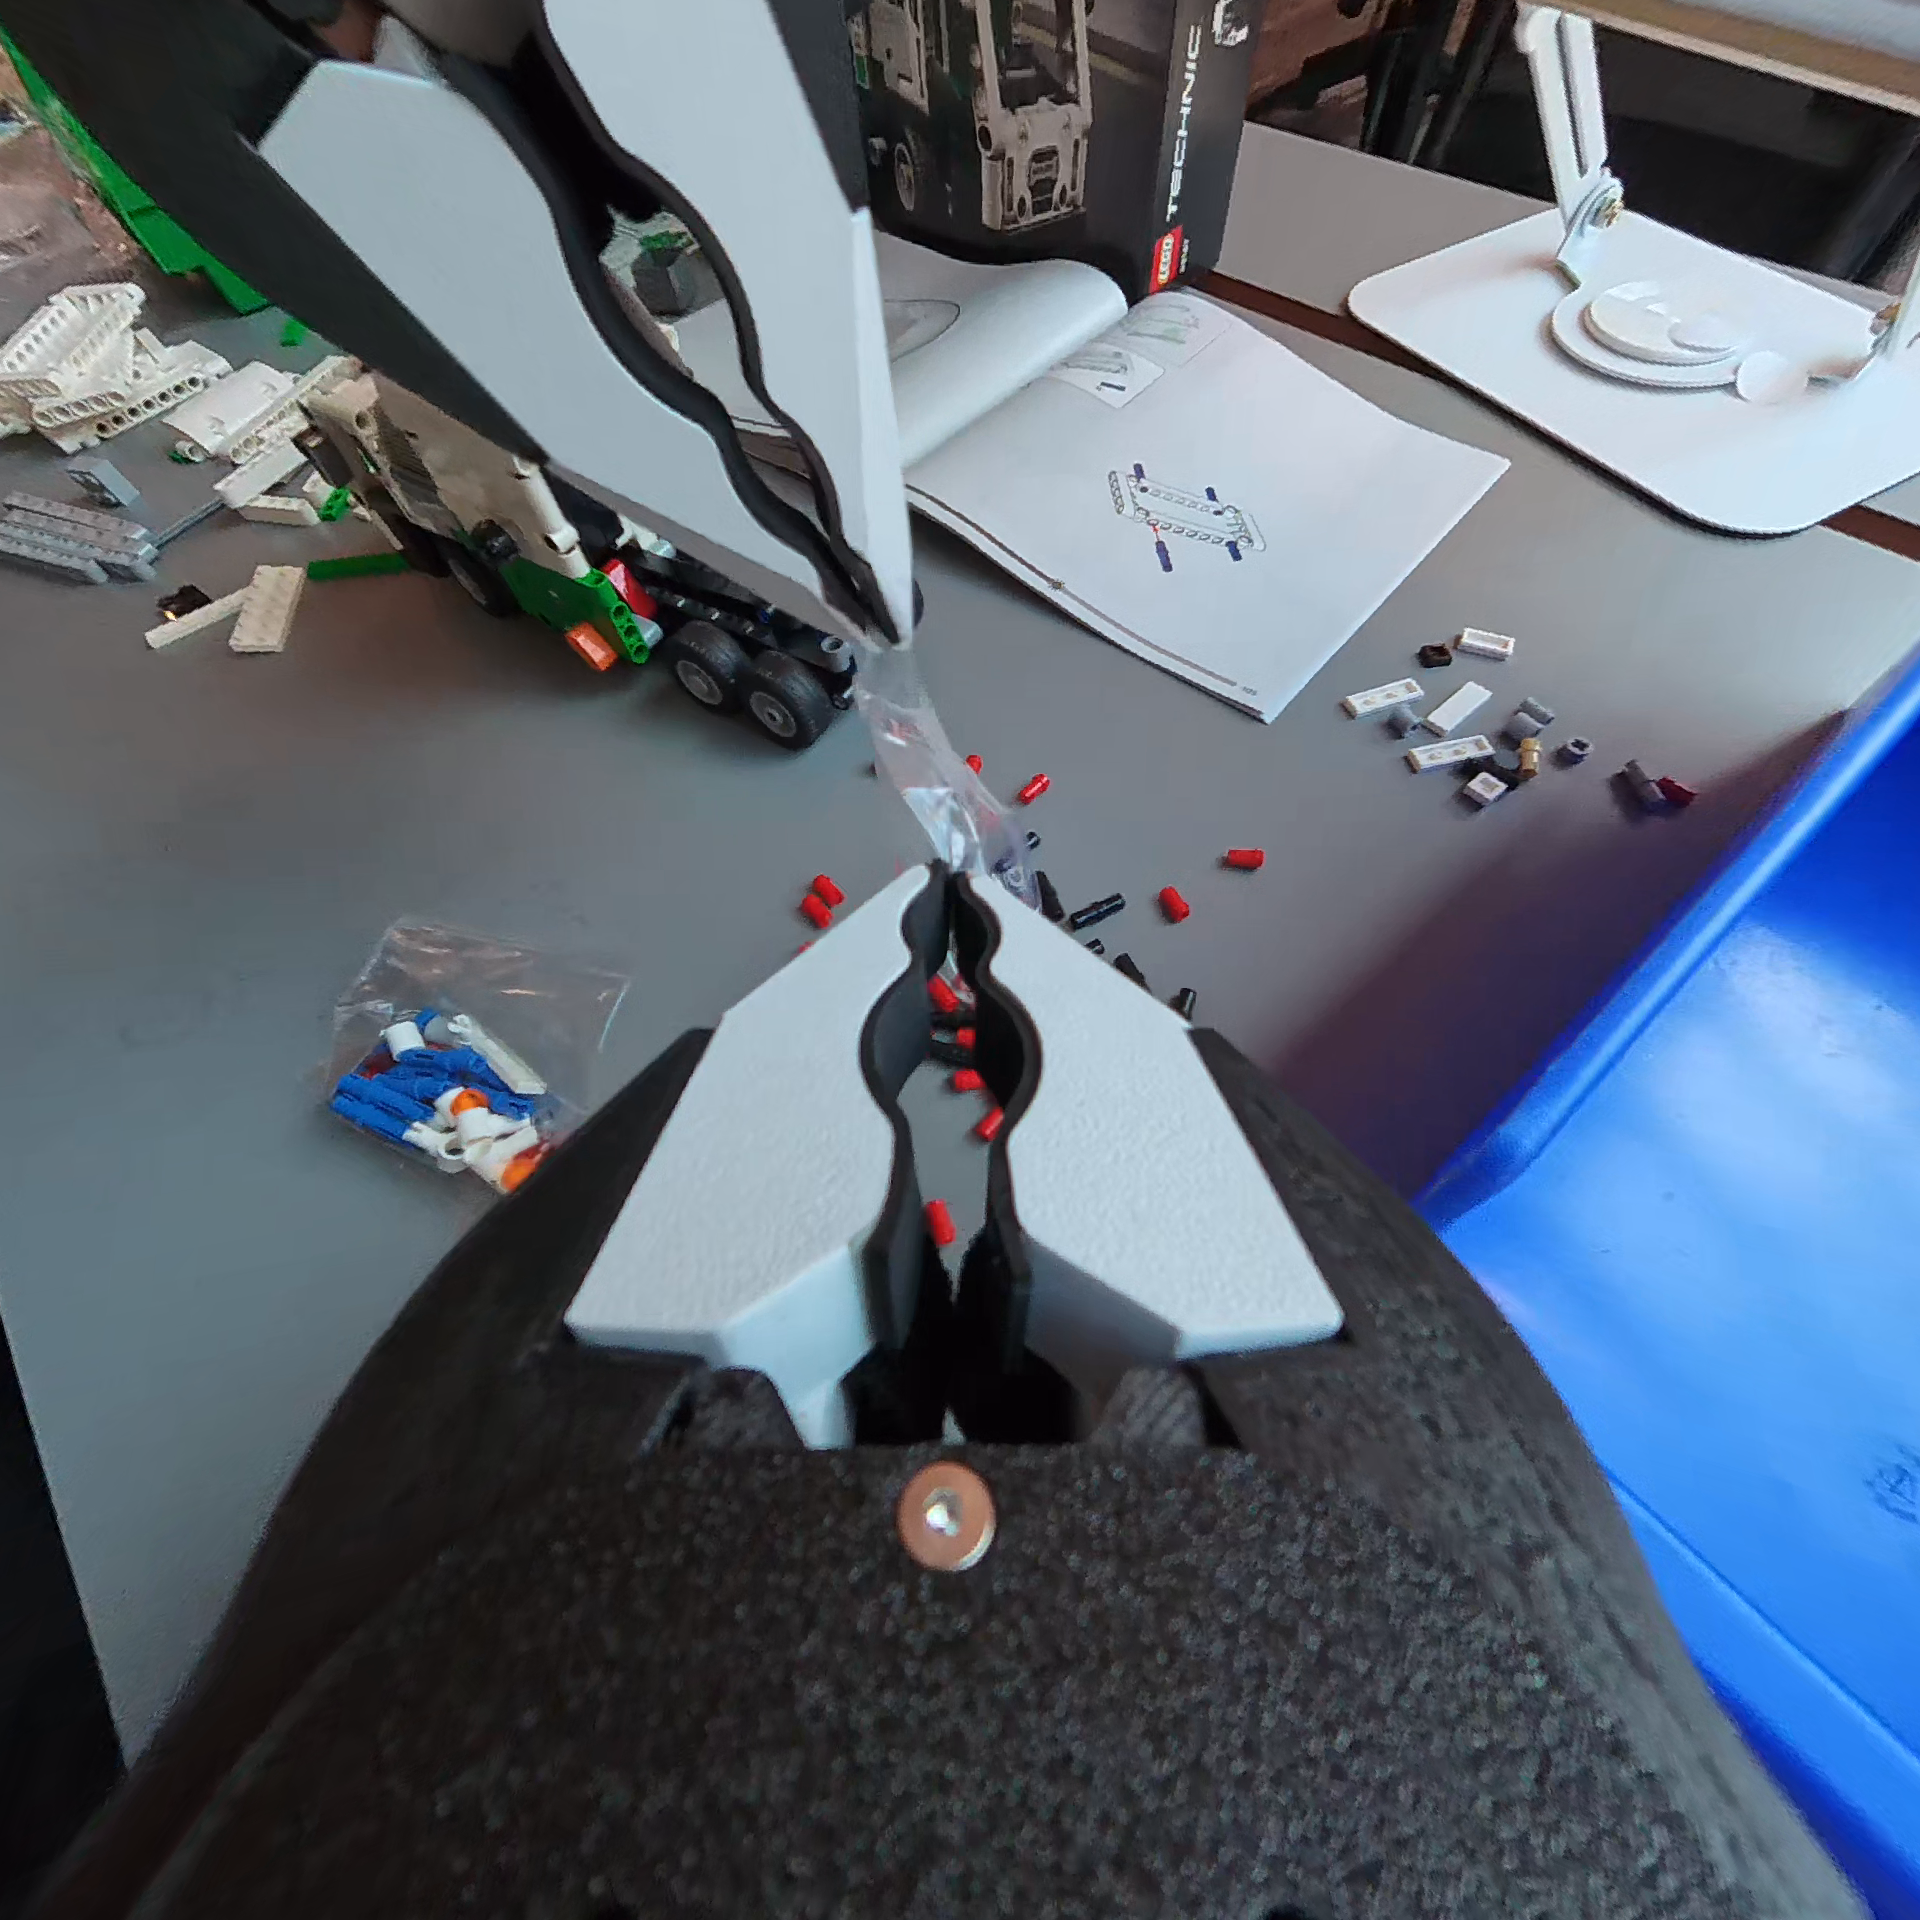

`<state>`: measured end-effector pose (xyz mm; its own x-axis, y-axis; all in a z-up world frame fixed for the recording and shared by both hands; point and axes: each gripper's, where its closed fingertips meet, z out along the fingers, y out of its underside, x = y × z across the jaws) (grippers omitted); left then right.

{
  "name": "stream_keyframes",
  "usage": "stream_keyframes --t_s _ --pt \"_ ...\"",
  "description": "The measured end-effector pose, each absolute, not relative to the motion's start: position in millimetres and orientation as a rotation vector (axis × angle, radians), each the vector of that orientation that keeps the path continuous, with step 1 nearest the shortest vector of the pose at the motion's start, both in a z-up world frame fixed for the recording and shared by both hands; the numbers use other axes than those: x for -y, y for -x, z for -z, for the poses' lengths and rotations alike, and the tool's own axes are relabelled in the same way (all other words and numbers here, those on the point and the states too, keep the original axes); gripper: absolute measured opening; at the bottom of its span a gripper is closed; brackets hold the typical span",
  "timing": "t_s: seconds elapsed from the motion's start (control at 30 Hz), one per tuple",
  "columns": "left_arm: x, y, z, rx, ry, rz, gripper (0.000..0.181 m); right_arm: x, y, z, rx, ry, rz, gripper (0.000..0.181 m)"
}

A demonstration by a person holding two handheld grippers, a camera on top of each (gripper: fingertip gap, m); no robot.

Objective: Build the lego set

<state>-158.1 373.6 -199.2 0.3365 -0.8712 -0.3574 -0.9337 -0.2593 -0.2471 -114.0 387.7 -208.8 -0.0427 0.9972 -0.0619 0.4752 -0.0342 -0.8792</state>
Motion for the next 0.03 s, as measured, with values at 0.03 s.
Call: stream_keyframes --t_s 0.03 --pt "-373.0 155.7 199.0 -1.586 2.194 -0.191 0.0 -391.5 113.7 208.9 1.571 1.585 -1.005 0.0"
